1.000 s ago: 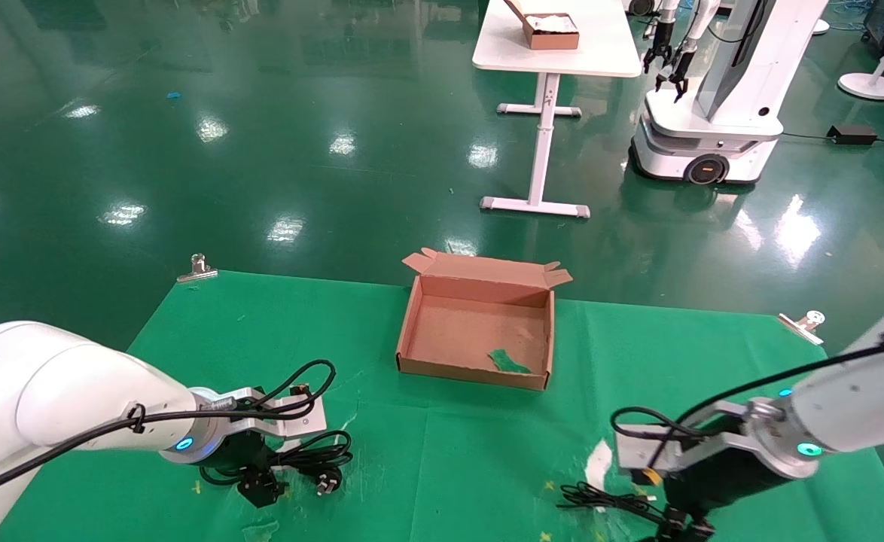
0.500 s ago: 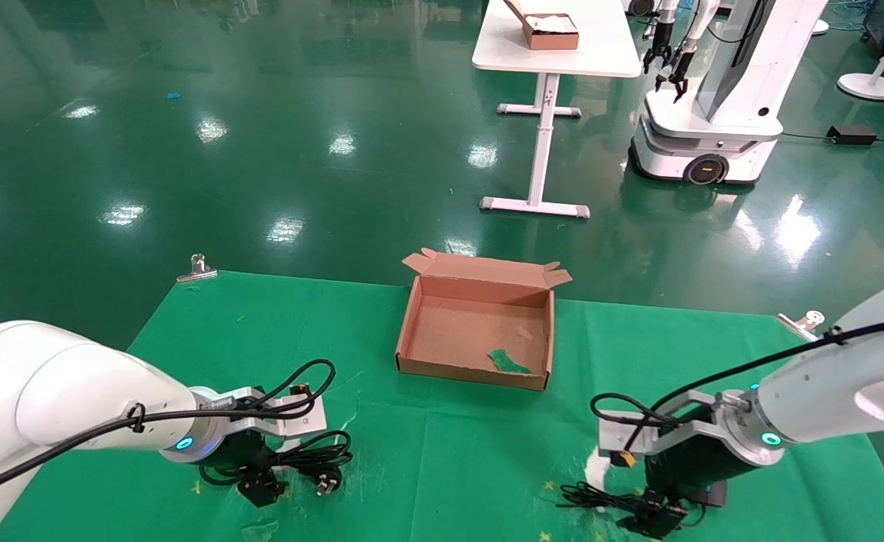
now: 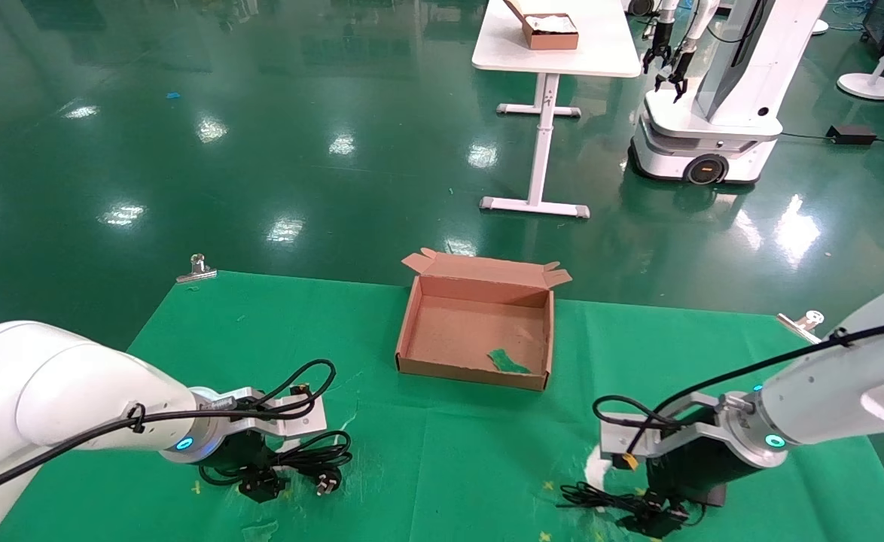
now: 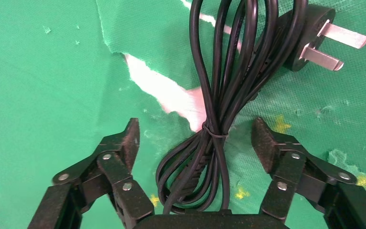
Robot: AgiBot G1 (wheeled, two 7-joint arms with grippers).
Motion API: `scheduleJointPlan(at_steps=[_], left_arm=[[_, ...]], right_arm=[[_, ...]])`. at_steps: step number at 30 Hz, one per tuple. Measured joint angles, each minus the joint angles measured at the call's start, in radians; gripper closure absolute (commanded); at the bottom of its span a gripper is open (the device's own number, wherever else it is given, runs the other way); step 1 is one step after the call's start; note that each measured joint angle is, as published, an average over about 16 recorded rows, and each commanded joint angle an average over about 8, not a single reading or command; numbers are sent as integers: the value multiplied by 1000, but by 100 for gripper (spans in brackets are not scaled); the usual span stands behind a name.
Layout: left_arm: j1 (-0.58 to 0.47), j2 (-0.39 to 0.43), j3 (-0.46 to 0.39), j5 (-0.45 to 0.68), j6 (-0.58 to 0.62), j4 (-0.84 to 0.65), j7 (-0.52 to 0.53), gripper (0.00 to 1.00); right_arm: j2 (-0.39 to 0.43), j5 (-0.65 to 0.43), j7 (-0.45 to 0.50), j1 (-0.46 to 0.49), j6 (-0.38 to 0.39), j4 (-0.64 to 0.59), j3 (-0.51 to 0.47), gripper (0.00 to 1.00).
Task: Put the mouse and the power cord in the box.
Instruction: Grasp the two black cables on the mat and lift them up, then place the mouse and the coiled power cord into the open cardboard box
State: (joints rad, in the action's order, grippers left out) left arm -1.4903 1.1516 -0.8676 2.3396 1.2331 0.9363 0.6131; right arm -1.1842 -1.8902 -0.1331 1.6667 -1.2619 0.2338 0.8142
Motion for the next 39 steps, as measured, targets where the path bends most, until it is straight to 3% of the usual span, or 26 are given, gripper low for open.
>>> scheduleJointPlan(at_steps=[39], left_arm=[[-3,-3,3,-5,2,1,-2,100]], right_arm=[[9,3,5,-3,-7,17,-1,100]])
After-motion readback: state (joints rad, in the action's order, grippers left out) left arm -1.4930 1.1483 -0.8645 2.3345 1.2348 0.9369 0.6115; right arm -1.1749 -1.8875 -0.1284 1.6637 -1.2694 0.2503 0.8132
